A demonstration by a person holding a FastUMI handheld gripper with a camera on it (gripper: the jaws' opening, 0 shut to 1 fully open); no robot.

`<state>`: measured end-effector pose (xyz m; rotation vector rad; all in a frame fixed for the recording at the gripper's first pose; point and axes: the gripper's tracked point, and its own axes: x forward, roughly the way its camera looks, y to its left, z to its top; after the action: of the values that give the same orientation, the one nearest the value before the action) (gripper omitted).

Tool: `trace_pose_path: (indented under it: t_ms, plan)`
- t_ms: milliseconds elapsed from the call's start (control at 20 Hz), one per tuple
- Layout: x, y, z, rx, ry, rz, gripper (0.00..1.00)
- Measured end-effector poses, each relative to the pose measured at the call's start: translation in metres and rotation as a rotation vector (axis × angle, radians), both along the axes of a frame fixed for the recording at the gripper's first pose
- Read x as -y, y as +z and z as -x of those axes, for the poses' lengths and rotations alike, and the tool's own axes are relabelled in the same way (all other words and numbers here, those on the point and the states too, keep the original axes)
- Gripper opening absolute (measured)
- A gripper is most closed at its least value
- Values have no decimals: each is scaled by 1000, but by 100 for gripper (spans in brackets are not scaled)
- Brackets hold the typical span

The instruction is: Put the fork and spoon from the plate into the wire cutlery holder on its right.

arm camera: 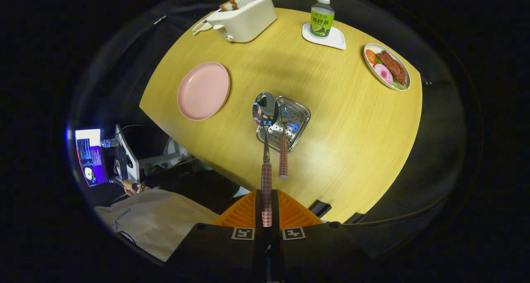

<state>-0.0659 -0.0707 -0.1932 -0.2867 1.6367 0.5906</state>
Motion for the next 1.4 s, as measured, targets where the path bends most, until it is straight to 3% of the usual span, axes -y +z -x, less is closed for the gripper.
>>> trace_pose_path:
  t_ms: [300,500,750,1150,1400]
  plan:
    - [17,-23,-5,-129,68,81,9]
    - [15,-30,-4,-246,2,92,9]
    - [13,-39,-12,-311,-8,117,9]
    - [6,-49,-22,-347,74,170,10]
    - [0,-53,-36,-355,63,191,12]
